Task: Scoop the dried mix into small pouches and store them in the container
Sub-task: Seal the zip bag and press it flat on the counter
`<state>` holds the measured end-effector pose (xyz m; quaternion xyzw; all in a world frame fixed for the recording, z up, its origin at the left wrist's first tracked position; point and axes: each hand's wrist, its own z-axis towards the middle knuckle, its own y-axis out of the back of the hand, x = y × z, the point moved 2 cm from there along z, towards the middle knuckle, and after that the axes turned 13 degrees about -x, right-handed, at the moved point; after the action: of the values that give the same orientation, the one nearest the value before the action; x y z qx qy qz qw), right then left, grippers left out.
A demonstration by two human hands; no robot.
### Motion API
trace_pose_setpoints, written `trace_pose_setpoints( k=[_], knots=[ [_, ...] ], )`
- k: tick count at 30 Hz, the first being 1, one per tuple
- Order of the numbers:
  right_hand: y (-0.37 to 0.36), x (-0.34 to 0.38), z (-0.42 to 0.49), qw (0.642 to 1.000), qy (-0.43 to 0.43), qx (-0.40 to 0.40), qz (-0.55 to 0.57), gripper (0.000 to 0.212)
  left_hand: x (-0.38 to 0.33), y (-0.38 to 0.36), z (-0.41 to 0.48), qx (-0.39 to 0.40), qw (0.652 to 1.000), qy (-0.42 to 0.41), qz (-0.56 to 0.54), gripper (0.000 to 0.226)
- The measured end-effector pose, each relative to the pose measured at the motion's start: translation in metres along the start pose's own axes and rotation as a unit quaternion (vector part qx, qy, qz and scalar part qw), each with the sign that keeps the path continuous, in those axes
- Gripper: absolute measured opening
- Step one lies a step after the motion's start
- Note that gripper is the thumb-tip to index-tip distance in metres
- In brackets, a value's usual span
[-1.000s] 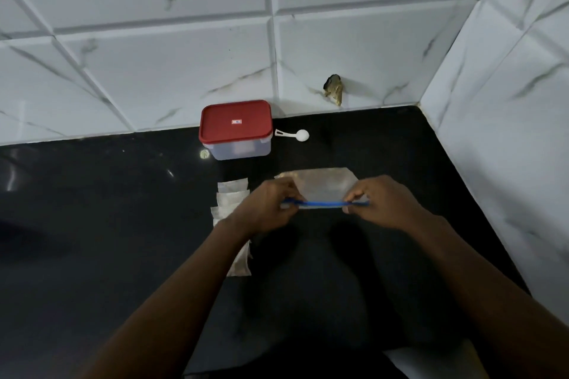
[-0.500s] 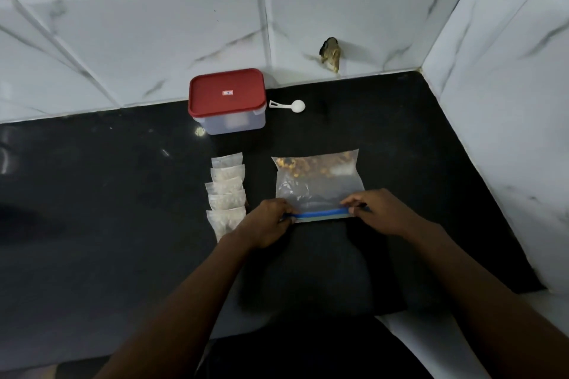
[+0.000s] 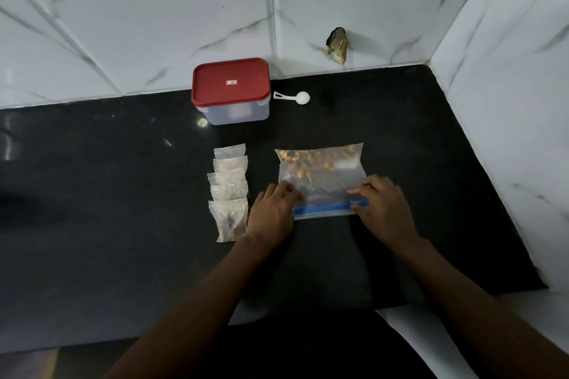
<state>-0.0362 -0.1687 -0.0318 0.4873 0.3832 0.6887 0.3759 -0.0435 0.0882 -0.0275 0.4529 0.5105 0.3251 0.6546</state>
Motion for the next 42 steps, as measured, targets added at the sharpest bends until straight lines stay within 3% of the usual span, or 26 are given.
trace_pose_setpoints(
  k=[3, 6, 15, 23, 26, 30, 34, 42],
  knots=[
    [-0.007, 0.017, -0.004, 0.999, 0.026, 0.019, 0.004, 0.053, -0.01, -0.001, 0.004, 0.02, 0.999, -0.04, 0.028, 0.068],
    [-0.014, 0.024, -0.004, 0.998, 0.014, 0.063, 0.004, 0.065, -0.012, -0.005, 0.008, 0.048, 0.996, -0.05, 0.052, 0.077],
    [-0.021, 0.016, 0.0, 0.994, 0.029, 0.103, -0.028, 0.064, -0.005, -0.014, 0.008, 0.115, 0.992, -0.031, 0.044, 0.082],
    [-0.023, 0.015, 0.004, 0.991, 0.033, 0.125, -0.043, 0.064, -0.002, -0.014, 0.01, 0.133, 0.99, -0.027, 0.044, 0.08],
    [-0.021, 0.016, 0.005, 0.994, 0.029, 0.104, -0.019, 0.062, -0.003, -0.012, 0.007, 0.104, 0.994, -0.019, 0.013, 0.08],
    [-0.013, 0.014, 0.003, 1.0, 0.026, 0.002, -0.003, 0.042, -0.003, -0.013, 0.001, 0.037, 0.997, -0.07, 0.024, 0.062],
    [-0.017, 0.009, -0.004, 0.998, 0.042, -0.001, 0.041, 0.021, -0.005, -0.012, 0.003, 0.04, 0.996, -0.071, 0.021, 0.055],
    [-0.018, 0.0, -0.022, 0.999, 0.043, 0.015, 0.014, 0.035, -0.001, -0.011, -0.009, 0.013, 0.998, -0.062, -0.018, 0.045]
  ],
)
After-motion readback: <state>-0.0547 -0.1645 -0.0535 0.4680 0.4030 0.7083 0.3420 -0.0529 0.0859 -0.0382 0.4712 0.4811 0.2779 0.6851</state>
